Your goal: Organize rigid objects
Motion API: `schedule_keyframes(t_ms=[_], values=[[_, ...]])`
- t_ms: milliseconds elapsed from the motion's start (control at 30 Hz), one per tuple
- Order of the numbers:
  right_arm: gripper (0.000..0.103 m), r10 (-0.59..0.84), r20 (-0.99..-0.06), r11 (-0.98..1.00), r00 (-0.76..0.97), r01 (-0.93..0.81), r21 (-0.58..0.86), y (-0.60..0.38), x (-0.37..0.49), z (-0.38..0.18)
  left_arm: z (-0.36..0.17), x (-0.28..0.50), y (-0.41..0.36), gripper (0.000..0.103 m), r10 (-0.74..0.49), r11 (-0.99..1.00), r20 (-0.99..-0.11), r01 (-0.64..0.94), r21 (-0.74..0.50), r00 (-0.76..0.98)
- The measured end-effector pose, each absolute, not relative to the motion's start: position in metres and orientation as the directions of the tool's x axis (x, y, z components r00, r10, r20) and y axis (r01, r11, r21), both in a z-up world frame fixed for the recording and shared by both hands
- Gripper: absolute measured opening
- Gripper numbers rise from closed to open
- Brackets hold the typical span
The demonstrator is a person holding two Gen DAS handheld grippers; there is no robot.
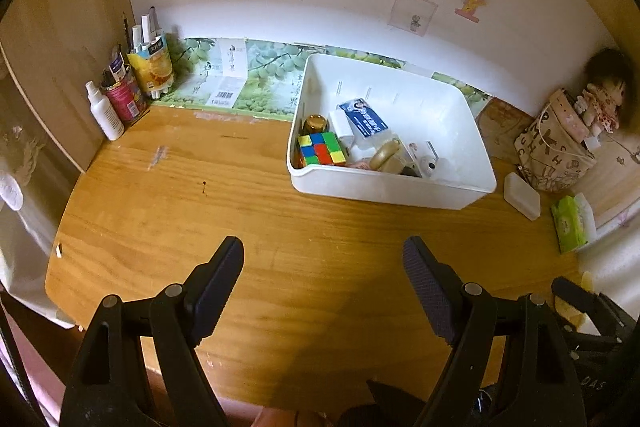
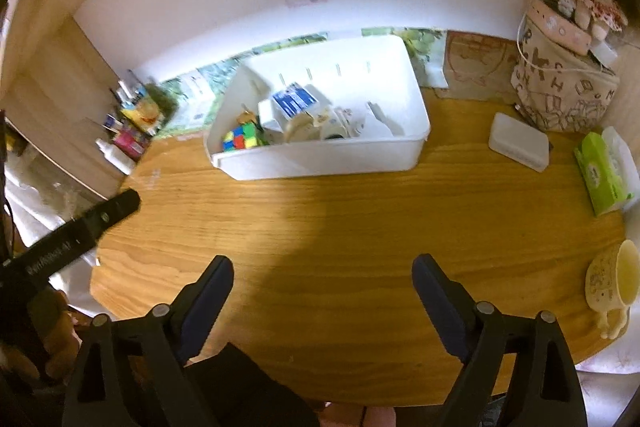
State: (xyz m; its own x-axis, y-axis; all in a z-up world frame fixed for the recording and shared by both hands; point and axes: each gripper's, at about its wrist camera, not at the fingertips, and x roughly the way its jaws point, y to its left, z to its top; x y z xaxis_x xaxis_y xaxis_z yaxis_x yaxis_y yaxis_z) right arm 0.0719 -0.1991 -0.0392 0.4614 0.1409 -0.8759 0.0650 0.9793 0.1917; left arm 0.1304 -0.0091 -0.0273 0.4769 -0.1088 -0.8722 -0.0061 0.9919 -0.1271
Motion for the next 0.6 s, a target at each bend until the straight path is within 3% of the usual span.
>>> schedule_keyframes(t_ms=[200, 267, 300, 600], values=[[0.093, 0.114, -0.865, 0.981, 0.488, 0.084, 0.176, -0.204, 0.073, -0.029, -0.006, 0.120, -0.016, 0.085, -0.081, 0.994, -0.837, -0.023, -0.111, 0.541], [0.103, 0.104, -0.870, 0.980, 0.482, 0.098, 0.171, -0.207, 0.075, -0.030, -0.002, 0.119, -0.018, 0.097, -0.068, 0.994, -0.820, -0.031, -0.103, 0.569], [0.103, 0.099, -0.872, 0.980, 0.480, 0.107, 0.170, -0.209, 0.076, -0.031, 0.000, 0.119, -0.019, 0.099, -0.063, 0.994, -0.812, -0.035, -0.102, 0.580], [0.103, 0.059, -0.878, 0.985, 0.475, 0.117, 0.129, -0.206, 0.080, -0.036, 0.000, 0.117, -0.032, 0.102, 0.026, 0.999, -0.796, -0.041, 0.001, 0.605]])
